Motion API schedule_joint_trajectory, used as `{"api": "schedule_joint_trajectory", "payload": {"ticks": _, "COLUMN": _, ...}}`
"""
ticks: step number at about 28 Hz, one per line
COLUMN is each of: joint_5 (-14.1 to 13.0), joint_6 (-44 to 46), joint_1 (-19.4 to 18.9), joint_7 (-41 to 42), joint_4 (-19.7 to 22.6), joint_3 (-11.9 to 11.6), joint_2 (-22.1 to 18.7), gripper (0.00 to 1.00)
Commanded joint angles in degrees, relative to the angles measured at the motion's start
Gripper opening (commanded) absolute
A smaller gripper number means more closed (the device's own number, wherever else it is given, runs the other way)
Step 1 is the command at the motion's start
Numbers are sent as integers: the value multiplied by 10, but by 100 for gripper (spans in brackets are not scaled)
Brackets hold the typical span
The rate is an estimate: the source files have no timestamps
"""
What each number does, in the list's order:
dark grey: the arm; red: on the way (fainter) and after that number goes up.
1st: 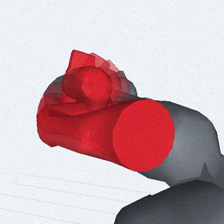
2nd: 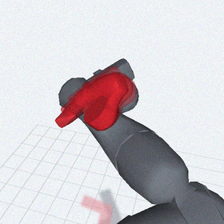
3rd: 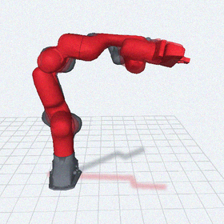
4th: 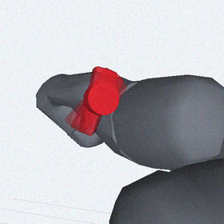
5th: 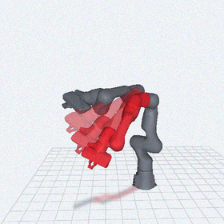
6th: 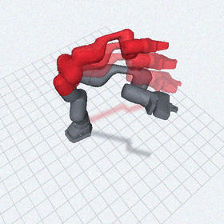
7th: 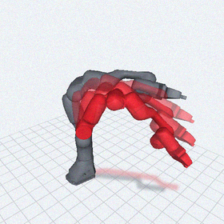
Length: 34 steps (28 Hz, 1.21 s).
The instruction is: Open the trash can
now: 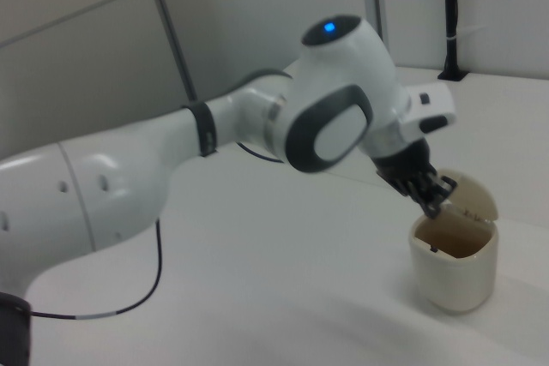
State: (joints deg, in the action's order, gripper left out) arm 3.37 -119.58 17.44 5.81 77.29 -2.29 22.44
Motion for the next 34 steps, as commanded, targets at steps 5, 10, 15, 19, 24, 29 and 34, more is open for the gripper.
{"api": "schedule_joint_trajectory", "payload": {"ticks": 5, "joint_5": -6, "joint_6": 109, "joint_1": -25, "joint_7": -1, "joint_4": 16, "joint_3": 1, "joint_2": -68, "gripper": 22}}
{"api": "schedule_joint_trajectory", "payload": {"ticks": 10, "joint_5": -7, "joint_6": 153, "joint_1": -43, "joint_7": -3, "joint_4": 15, "joint_3": 3, "joint_2": -81, "gripper": 40}}
{"api": "schedule_joint_trajectory", "payload": {"ticks": 15, "joint_5": -7, "joint_6": 191, "joint_1": -64, "joint_7": -1, "joint_4": 15, "joint_3": 4, "joint_2": -92, "gripper": 47}}
{"api": "schedule_joint_trajectory", "payload": {"ticks": 19, "joint_5": -7, "joint_6": 227, "joint_1": -73, "joint_7": -1, "joint_4": 15, "joint_3": 4, "joint_2": -93, "gripper": 68}}
{"api": "schedule_joint_trajectory", "payload": {"ticks": 24, "joint_5": -4, "joint_6": 257, "joint_1": -77, "joint_7": 0, "joint_4": 15, "joint_3": 22, "joint_2": -93, "gripper": 100}}
{"api": "schedule_joint_trajectory", "payload": {"ticks": 29, "joint_5": -4, "joint_6": 267, "joint_1": -78, "joint_7": 6, "joint_4": 15, "joint_3": 30, "joint_2": -93, "gripper": 100}}
{"api": "schedule_joint_trajectory", "payload": {"ticks": 34, "joint_5": -6, "joint_6": 283, "joint_1": -86, "joint_7": 10, "joint_4": 15, "joint_3": 31, "joint_2": -93, "gripper": 100}}
